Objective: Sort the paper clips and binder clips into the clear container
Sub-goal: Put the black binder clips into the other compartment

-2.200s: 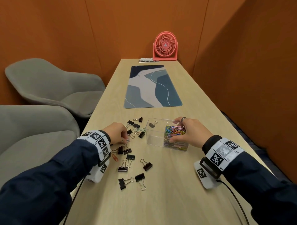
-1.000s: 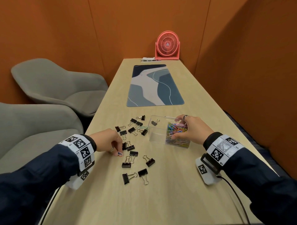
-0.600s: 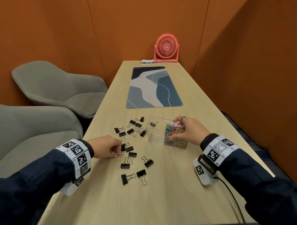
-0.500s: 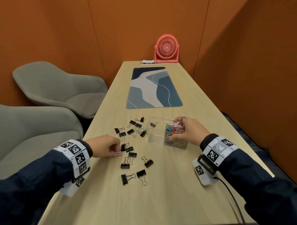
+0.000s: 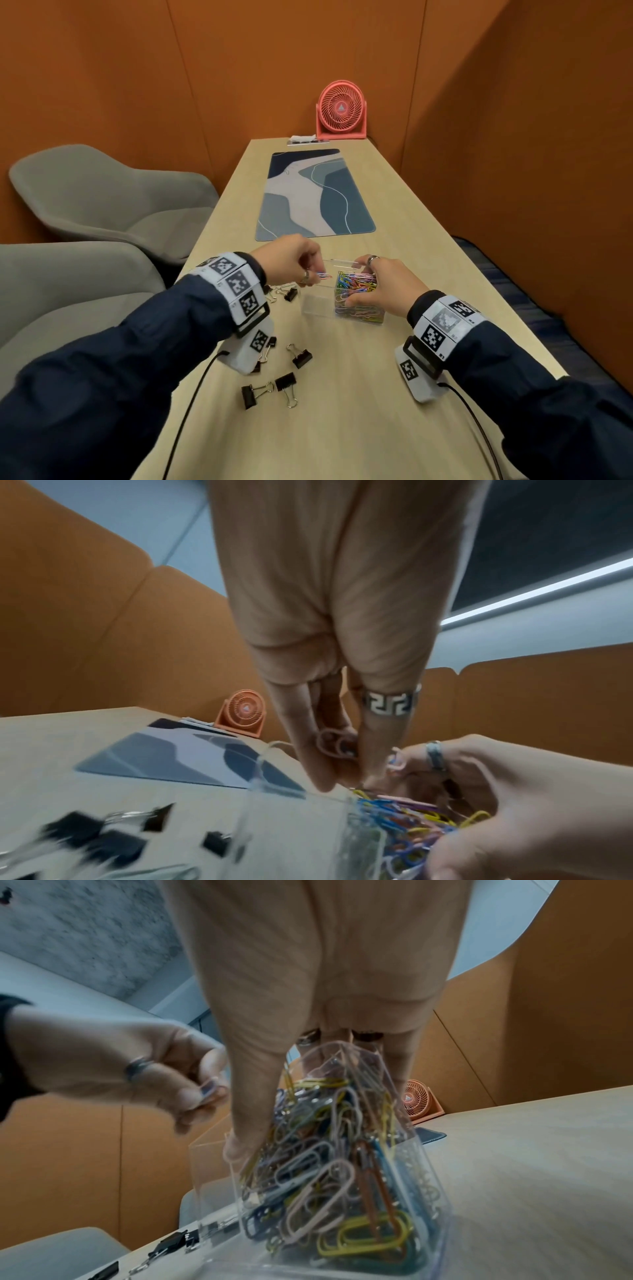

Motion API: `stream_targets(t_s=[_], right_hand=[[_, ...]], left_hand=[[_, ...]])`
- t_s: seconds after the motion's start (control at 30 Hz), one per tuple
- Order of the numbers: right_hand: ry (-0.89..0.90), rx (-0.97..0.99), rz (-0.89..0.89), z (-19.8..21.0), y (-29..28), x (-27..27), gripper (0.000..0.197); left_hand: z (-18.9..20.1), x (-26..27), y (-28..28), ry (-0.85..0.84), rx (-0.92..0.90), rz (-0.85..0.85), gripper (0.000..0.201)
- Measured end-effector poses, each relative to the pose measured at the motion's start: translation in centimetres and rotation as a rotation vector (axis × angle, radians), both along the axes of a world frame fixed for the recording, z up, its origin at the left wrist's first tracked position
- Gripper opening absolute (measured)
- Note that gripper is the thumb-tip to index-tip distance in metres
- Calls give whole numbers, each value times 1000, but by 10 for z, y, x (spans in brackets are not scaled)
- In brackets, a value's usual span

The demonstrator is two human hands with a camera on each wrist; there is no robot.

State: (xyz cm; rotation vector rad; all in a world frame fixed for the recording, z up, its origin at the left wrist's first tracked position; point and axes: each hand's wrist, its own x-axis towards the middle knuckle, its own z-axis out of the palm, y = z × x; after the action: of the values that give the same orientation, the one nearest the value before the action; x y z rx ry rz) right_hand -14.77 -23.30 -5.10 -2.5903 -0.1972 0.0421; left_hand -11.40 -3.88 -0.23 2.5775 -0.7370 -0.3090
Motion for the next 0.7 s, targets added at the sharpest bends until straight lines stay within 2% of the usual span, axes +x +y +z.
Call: stream_targets(t_s=[0.1, 0.47, 0.7], right_hand=[[-11, -3, 4, -1, -1, 1, 73], [-21, 8, 29, -4, -3, 3, 69], [-25, -4, 30, -4, -2, 3, 69]], left_hand=[[2, 4, -27, -55, 130, -48, 6], [10, 5, -63, -103, 388, -120, 27], [15, 3, -71, -115, 507, -160, 27]])
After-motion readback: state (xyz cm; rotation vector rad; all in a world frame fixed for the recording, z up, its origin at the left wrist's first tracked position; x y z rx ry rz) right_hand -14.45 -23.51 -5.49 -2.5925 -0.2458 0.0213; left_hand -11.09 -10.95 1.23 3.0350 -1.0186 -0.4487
